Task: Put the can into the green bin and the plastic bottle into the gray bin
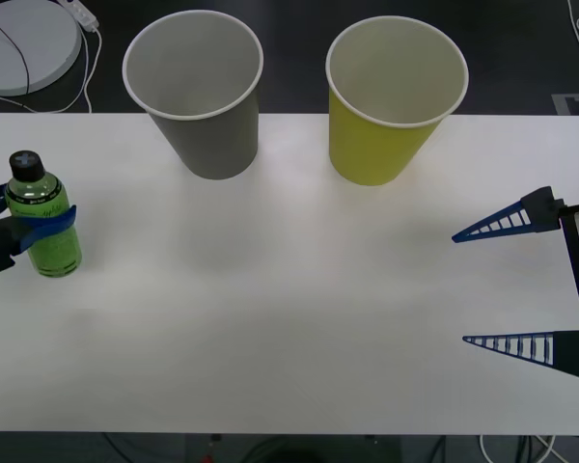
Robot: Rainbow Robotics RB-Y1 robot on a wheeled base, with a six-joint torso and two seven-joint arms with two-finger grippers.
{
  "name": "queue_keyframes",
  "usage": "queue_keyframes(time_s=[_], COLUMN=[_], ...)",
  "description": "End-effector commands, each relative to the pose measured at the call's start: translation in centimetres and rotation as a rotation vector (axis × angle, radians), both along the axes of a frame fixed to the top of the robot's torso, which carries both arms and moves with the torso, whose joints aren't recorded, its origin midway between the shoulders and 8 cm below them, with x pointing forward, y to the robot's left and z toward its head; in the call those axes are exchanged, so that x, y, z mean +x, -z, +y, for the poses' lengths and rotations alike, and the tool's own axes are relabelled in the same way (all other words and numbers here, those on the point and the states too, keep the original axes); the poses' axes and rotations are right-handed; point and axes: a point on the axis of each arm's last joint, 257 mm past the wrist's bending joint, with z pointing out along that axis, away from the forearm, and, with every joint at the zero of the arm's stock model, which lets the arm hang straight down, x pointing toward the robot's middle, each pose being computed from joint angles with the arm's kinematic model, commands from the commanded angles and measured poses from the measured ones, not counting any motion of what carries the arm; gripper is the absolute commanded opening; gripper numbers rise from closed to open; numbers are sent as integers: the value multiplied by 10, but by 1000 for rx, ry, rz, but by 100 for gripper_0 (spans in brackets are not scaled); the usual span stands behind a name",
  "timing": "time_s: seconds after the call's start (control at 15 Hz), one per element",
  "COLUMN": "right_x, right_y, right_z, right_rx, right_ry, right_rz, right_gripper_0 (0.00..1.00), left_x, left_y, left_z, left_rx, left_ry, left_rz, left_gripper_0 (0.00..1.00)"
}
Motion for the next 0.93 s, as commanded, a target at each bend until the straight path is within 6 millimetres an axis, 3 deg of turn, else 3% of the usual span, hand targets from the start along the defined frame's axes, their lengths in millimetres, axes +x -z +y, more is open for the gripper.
queue_keyframes(time_s=[0.07,0.93], right_x=[0,0], right_y=[0,0], right_z=[0,0], right_rx=[0,0], right_ry=[0,0], right_rz=[0,0], right_gripper_0=[100,100], left_x=[8,26], left_y=[-12,-73], left_z=[1,-30], left_rx=[31,94], left_ry=[6,116], left_rz=[-24,-21], left_gripper_0=[0,0])
